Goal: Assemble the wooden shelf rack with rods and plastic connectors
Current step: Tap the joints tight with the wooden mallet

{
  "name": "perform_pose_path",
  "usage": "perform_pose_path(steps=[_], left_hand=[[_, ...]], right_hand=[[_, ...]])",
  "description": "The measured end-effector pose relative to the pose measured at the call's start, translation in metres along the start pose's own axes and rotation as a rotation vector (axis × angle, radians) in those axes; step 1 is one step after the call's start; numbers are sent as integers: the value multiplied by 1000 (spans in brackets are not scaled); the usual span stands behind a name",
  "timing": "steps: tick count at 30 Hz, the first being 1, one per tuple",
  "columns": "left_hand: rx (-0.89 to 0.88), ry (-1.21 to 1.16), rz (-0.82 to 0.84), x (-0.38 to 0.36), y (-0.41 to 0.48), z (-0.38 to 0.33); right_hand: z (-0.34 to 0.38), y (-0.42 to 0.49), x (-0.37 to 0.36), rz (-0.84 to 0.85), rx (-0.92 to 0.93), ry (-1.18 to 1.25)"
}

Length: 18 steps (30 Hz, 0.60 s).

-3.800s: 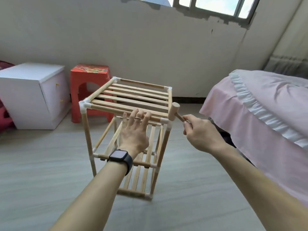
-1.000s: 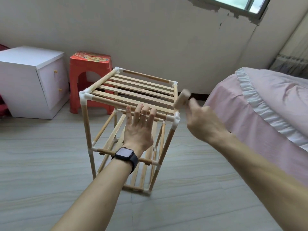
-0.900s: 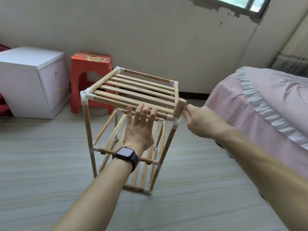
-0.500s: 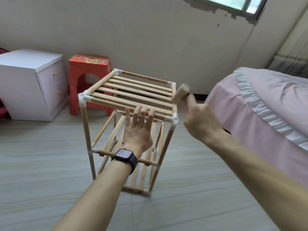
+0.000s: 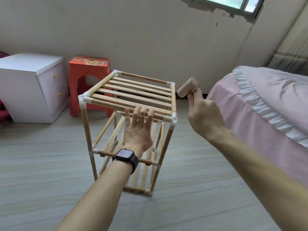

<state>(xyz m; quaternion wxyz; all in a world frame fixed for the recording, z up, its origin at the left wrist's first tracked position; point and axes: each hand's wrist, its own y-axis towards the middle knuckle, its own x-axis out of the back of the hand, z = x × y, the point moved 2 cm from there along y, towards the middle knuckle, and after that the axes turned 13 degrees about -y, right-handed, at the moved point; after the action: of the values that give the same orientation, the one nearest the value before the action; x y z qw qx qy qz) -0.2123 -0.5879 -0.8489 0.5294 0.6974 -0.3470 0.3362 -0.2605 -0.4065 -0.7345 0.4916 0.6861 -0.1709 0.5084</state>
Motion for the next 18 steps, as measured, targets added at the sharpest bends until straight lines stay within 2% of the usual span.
perform_pose_path(steps=[1,3,4,5,7,8,10,11,12,14,15,16,18], left_hand=[[-4,3,-6,0,0,1],[-10,15,7,0,-1,1],[-10,13,11,0,-2,0],[-5,8,6,0,-2,0],[5,-3,15,1,-1,-1],[3,-4,16,1,-1,0],[-4,12,16,1,-2,1],[-7,15,23,1,-2,1],[-4,9,18,1,-2,0],[2,-3,6,0,-1,2],[2,-2,14,0,-1,2],[-1,5,17,0,-1,2],[-2,14,30,1,-1,0]], right_hand=[[5,-4,-3,32,26,-49],[6,-9,-13,298,28,-103],[3,-4,-11,331,4,-79],[3,2,-4,265,-13,-36],[1,6,2,11,-19,61],[3,4,1,21,-18,31],[6,-5,-11,298,-47,-80],[1,-6,-13,368,-64,-105],[-1,-4,-11,349,-65,-88],[-3,-2,-6,21,-53,51],[0,-4,-5,-71,-15,45],[6,-9,-8,-12,23,4],[11,-12,-17,315,42,-137]])
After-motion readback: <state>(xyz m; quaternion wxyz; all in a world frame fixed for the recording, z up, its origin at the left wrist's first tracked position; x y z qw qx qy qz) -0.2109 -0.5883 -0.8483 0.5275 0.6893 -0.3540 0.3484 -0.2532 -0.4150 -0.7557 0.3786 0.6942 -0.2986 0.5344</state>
